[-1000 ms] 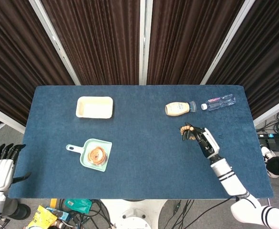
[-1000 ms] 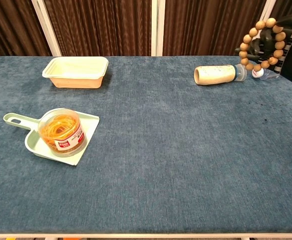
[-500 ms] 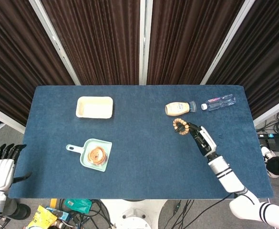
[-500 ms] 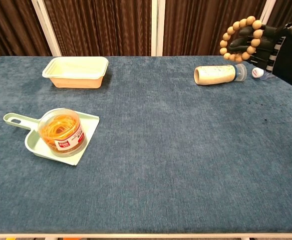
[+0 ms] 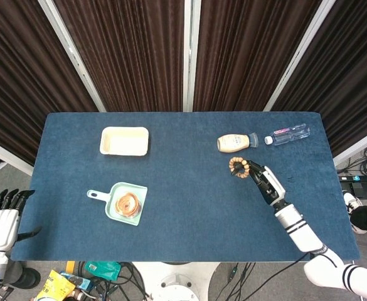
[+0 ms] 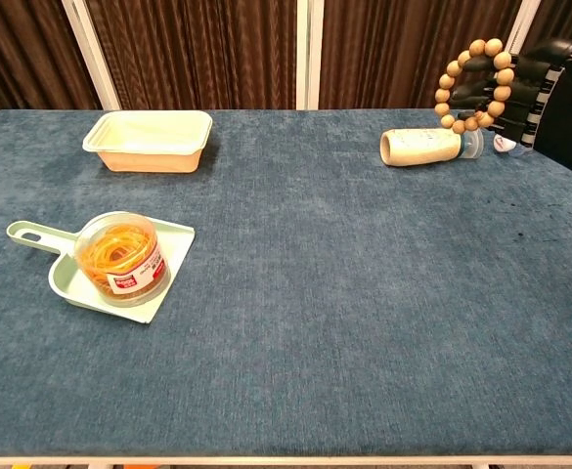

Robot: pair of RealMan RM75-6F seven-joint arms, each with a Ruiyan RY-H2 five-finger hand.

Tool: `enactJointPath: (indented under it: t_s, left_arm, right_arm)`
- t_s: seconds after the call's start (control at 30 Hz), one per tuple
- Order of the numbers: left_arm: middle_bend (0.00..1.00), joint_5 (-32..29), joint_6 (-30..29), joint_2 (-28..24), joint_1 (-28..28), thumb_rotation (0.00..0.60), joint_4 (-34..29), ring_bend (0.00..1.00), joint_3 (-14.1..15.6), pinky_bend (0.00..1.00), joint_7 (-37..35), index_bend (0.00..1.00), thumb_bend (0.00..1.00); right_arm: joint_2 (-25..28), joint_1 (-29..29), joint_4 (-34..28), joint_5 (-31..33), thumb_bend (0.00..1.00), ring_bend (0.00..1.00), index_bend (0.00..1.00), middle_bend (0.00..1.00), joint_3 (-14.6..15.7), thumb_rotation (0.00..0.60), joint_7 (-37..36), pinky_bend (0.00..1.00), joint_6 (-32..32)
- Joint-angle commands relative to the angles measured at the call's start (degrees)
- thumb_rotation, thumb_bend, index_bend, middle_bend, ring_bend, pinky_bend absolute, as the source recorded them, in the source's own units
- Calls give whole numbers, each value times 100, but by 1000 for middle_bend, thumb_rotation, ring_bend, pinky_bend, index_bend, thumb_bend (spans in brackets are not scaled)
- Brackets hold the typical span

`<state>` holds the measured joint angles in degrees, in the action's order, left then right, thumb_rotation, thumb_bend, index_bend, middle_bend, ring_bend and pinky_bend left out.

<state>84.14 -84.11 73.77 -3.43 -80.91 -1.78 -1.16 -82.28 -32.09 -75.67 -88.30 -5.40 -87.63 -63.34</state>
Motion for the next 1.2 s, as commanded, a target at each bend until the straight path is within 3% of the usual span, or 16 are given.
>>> enactJointPath:
  t_s: [0.03,0.33,0.7,0.83,0.9,1.03,1.1,1.2]
  left_arm:
    - [164,-12,15,-15,-1,600,-21,80,4,16,34,160,0]
    - [164,-19,19,-8,-11,600,-25,80,-6,15,38,160,0]
    - [164,-35,22,12,-11,600,7,80,-12,14,16,160,0]
    - [164,-31,10,17,-12,600,14,80,-18,14,14,160,0]
    - [164,-39,12,20,-9,600,21,80,-18,14,7,160,0]
    - [164,-56,38,18,-21,600,-6,80,-24,14,28,160,0]
    - [164,-59,46,18,-23,600,-7,80,-22,14,37,160,0]
    - [164,-64,63,14,-34,600,-16,80,-25,14,49,160,0]
  right_arm:
    - [-19,20,4,2,198,150,423,501,12,242,15,0,-38]
    - [12,56,-22,4,462,173,548,523,-12,243,-17,0,-169]
    - [18,118,-74,6,509,195,645,569,7,365,77,0,-277]
    - [20,124,-83,-21,541,196,653,572,19,372,115,0,-307]
    - [14,120,-76,-30,535,196,654,573,25,364,133,0,-306]
    - [-7,99,-48,-7,439,196,654,573,23,264,170,0,-258]
    - [-15,85,-34,-9,423,196,657,573,25,257,173,0,-238]
    - [-16,62,-22,-40,452,196,657,572,39,226,125,0,-217]
